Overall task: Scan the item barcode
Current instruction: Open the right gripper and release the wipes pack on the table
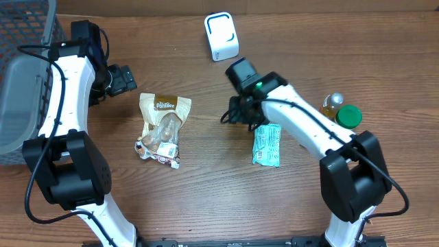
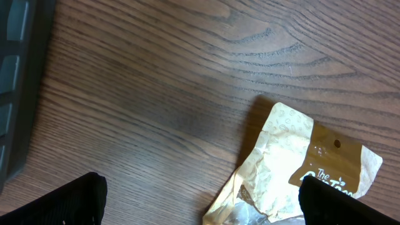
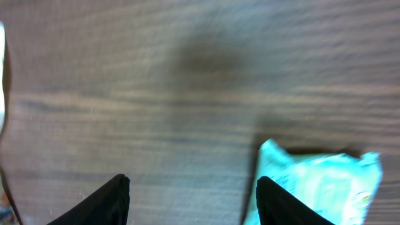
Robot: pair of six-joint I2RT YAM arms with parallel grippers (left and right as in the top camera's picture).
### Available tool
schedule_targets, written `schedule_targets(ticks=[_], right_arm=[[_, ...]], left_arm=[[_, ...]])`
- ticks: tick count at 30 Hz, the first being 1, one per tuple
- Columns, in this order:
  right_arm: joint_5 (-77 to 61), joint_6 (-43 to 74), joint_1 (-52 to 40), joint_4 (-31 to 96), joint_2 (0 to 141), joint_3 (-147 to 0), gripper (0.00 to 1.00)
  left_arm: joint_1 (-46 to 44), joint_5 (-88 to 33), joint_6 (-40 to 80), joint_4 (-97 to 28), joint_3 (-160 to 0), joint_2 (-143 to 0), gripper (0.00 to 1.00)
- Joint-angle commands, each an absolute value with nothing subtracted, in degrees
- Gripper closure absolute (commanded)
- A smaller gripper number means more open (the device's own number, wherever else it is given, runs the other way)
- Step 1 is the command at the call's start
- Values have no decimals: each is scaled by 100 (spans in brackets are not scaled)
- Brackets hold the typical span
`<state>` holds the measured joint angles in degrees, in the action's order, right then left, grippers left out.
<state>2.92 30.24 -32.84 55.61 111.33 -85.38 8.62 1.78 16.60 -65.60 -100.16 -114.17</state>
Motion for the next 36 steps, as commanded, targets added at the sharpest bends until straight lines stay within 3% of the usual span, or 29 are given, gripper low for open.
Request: schedule_targets(ticks=[1, 10, 26, 31, 33, 36], right_arm=[[276, 3380, -3494, 5509, 11124, -8232, 39], [292, 3472, -3485, 5266, 11124, -7465, 38], [285, 3452, -2821, 5734, 11124, -7419, 35], [-381, 3452, -2923, 5452, 11124, -7419, 34], [-858, 3452, -3011, 5133, 11124, -7419, 30], [-1083, 3452, -3129, 4718, 11124, -7422, 14]], left_arm=[[823, 189, 1693, -6573, -10051, -11399, 0], [823, 189, 1695, -6573, -10051, -11399, 0], [823, 189, 1693, -6573, -10051, -11399, 0], [823, 189, 1693, -6573, -10051, -11399, 0], [823, 189, 1693, -6573, -10051, -11399, 0], [823, 189, 1693, -6573, -10051, -11399, 0]])
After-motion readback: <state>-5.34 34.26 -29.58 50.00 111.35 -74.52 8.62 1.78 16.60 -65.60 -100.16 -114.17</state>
